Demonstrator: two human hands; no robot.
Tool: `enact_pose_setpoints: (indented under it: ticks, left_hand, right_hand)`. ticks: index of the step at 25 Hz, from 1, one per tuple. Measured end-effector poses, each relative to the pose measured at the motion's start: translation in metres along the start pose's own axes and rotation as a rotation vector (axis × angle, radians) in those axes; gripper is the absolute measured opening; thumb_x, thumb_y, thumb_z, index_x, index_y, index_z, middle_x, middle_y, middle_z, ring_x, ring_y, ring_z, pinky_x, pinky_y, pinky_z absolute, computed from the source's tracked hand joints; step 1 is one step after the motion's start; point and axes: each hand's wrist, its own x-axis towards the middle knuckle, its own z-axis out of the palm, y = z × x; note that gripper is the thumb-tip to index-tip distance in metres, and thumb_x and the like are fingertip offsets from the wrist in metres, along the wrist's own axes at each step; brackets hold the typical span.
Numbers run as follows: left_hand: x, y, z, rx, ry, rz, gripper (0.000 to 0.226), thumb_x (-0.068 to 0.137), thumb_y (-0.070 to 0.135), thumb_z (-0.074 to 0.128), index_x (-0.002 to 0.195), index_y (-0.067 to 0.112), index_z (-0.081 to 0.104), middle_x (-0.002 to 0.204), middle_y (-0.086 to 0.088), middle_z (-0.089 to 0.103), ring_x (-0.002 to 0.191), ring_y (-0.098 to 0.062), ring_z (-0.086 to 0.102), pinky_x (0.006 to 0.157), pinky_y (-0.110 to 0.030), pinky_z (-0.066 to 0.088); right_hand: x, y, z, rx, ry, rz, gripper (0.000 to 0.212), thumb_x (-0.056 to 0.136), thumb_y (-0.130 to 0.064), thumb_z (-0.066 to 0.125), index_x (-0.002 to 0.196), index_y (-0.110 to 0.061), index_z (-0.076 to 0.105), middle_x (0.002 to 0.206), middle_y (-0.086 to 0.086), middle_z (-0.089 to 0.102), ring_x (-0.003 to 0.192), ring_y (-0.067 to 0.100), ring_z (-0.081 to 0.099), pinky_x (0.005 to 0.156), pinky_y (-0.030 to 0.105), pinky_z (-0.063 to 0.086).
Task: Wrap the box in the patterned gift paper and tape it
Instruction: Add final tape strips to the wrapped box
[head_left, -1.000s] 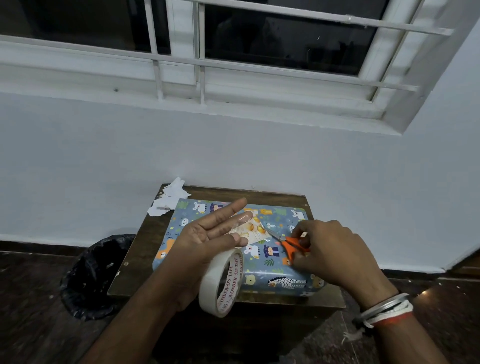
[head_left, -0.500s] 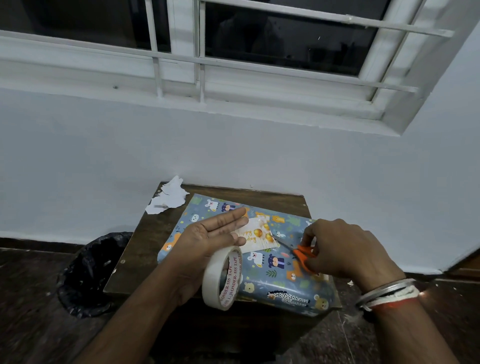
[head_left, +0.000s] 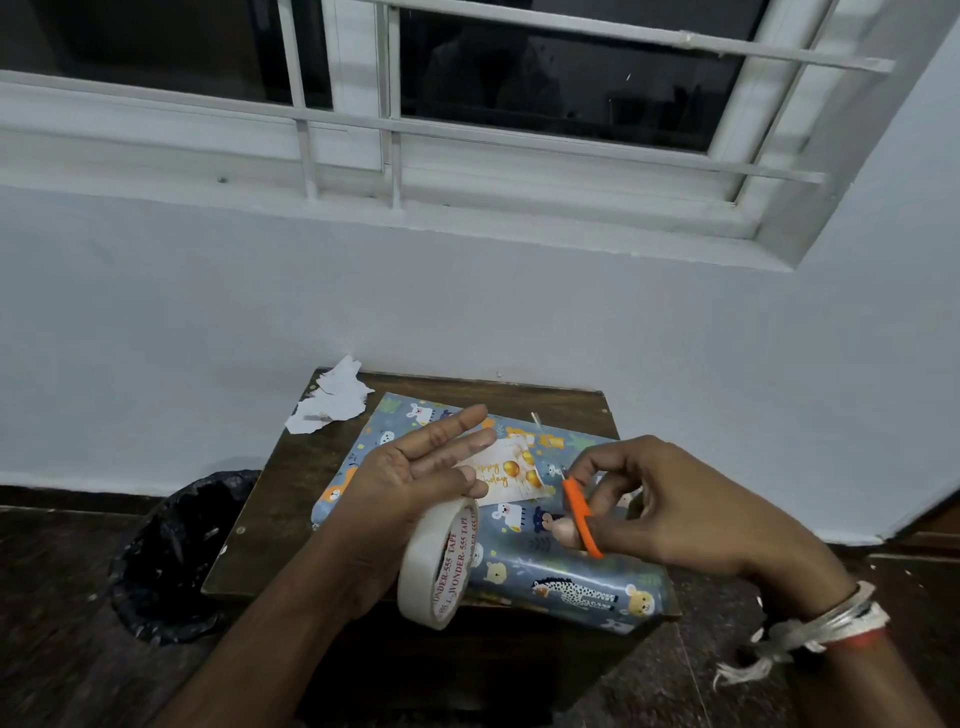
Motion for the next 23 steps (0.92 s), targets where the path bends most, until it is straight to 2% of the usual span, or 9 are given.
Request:
enact_pose_setpoints:
  ticks: [3,8,10,13,16,19,21,23]
  left_hand:
    - [-0.005,0.003,-0.001,0.005,-0.035,0.030,0.042,0.092,-0.005,0.060,0.127,0.016,0.069,0.121,0.000,0.075,0.076,-0.007,0.070,0.069,-0.018,0.056]
    - [-0.008,0.005,-0.007,-0.008,-0.093,0.034,0.046,0.080,0.000,0.077,0.124,0.015,0.071,0.121,-0.002,0.075,0.076,-0.008,0.072,0.071,-0.018,0.057]
    - [-0.008,0.004,-0.008,-0.013,-0.104,0.033,0.046,0.077,0.006,0.073,0.122,0.014,0.073,0.122,-0.003,0.075,0.078,-0.010,0.072,0.071,-0.019,0.057]
    - [-0.008,0.004,-0.008,0.021,-0.118,0.020,0.044,0.081,0.000,0.077,0.122,0.013,0.072,0.122,-0.002,0.075,0.080,-0.011,0.073,0.072,-0.019,0.057]
    - [-0.009,0.006,-0.007,0.040,-0.122,-0.008,0.040,0.087,-0.003,0.065,0.122,0.013,0.072,0.120,-0.001,0.075,0.080,-0.012,0.074,0.073,-0.020,0.058]
    - [-0.009,0.006,-0.008,0.071,-0.116,-0.021,0.039,0.090,-0.006,0.064,0.123,0.014,0.072,0.120,-0.001,0.076,0.080,-0.012,0.074,0.073,-0.022,0.059]
    - [-0.008,0.007,-0.009,0.073,-0.105,-0.027,0.039,0.090,-0.006,0.064,0.122,0.015,0.073,0.119,-0.001,0.076,0.079,-0.013,0.074,0.074,-0.024,0.060]
    - [-0.008,0.006,-0.009,0.092,-0.114,-0.023,0.039,0.090,-0.006,0.065,0.122,0.015,0.073,0.119,0.000,0.076,0.080,-0.013,0.074,0.075,-0.025,0.060]
  right_hand:
    - [0.002,-0.003,0.010,0.213,-0.120,-0.107,0.025,0.085,-0.038,0.084,0.087,-0.016,0.071,0.070,0.004,0.073,0.054,0.007,0.050,0.056,0.019,0.039]
    - [0.008,0.007,0.015,0.312,-0.340,-0.126,0.018,0.092,-0.034,0.074,0.090,-0.016,0.072,0.075,0.007,0.074,0.053,0.014,0.049,0.051,0.023,0.037]
    - [0.011,0.007,0.017,0.322,-0.369,-0.129,0.023,0.092,-0.032,0.073,0.093,-0.010,0.071,0.075,0.007,0.074,0.054,0.015,0.048,0.052,0.026,0.036]
    - [0.014,0.004,0.020,0.337,-0.393,-0.152,0.026,0.092,-0.033,0.073,0.094,-0.007,0.069,0.074,0.004,0.074,0.059,0.024,0.048,0.057,0.036,0.034]
    - [0.016,0.001,0.021,0.347,-0.393,-0.143,0.027,0.092,-0.033,0.073,0.093,-0.006,0.070,0.073,0.005,0.073,0.059,0.028,0.044,0.055,0.035,0.033]
    - [0.013,0.004,0.016,0.331,-0.411,-0.129,0.033,0.091,-0.036,0.073,0.093,-0.004,0.069,0.075,0.007,0.073,0.059,0.034,0.048,0.055,0.044,0.036]
    - [0.010,0.007,0.012,0.320,-0.425,-0.116,0.037,0.090,-0.038,0.072,0.094,-0.002,0.068,0.075,0.006,0.073,0.059,0.026,0.050,0.055,0.037,0.036]
    - [0.009,0.007,0.013,0.314,-0.435,-0.112,0.033,0.089,-0.041,0.073,0.094,-0.009,0.070,0.076,0.006,0.074,0.063,0.029,0.053,0.058,0.040,0.038]
